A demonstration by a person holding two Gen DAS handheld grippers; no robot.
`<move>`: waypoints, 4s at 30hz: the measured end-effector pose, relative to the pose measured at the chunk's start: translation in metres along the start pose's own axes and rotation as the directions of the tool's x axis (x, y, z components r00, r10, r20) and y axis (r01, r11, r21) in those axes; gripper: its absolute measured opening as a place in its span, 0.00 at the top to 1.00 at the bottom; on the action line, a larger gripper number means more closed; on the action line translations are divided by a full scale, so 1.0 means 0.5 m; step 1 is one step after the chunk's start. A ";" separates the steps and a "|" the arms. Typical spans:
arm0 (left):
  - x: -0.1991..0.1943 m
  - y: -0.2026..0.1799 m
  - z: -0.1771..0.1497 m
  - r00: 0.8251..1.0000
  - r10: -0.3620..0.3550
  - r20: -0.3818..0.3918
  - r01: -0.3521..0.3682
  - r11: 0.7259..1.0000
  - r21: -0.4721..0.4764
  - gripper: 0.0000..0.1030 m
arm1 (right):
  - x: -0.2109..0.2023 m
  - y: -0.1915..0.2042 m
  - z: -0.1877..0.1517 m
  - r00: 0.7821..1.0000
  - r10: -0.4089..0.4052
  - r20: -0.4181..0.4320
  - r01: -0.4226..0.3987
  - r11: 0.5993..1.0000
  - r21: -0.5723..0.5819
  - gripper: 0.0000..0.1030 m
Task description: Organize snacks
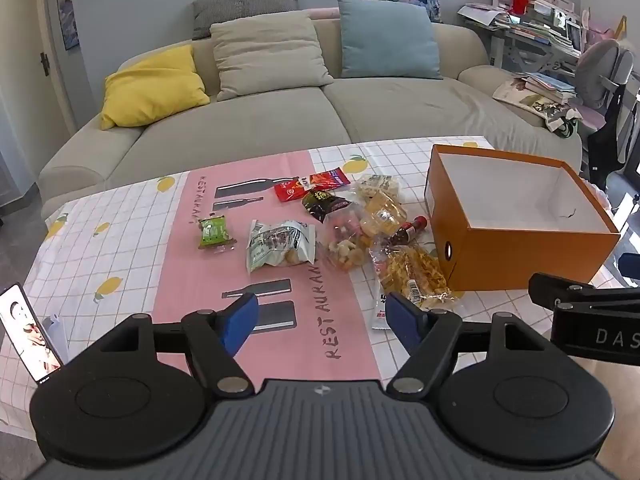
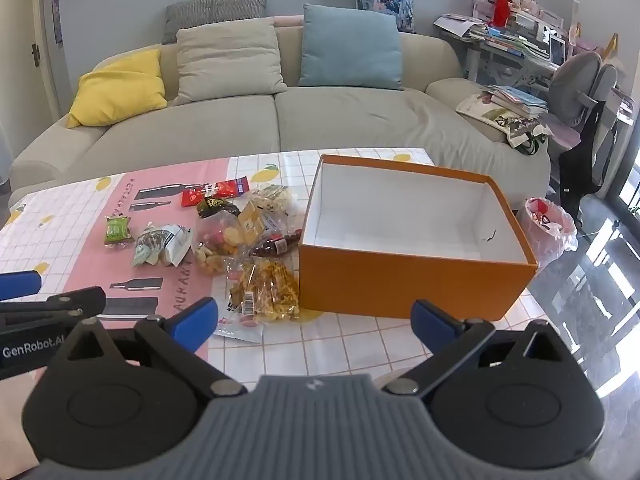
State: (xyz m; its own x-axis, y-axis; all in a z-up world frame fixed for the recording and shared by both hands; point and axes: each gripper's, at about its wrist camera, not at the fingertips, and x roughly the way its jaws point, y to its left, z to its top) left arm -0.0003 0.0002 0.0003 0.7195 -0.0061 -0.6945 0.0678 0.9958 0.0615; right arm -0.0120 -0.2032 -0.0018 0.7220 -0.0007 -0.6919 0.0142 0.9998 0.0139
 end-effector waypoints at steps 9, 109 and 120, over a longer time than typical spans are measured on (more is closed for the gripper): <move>0.000 0.014 -0.010 1.000 -0.001 -0.010 0.001 1.000 0.001 0.17 | 0.007 -0.001 -0.005 1.000 0.010 -0.017 -0.010 1.000 0.015 0.03; 0.072 0.014 -0.058 0.992 -0.122 -0.044 0.119 0.990 -0.070 0.29 | 0.069 0.000 -0.026 0.999 0.047 -0.008 -0.047 0.999 0.012 0.03; 0.170 0.040 -0.046 0.972 -0.207 -0.109 0.192 0.973 -0.130 0.30 | 0.198 0.025 -0.029 0.989 0.142 -0.045 -0.145 0.988 -0.048 0.19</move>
State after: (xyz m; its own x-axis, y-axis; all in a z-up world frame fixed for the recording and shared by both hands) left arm 0.0464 0.0215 -0.0739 0.6102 -0.2018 -0.7661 0.1141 0.9793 -0.1671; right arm 0.0498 -0.1905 -0.0806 0.6848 0.1427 -0.7147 -0.1238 0.9892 0.0789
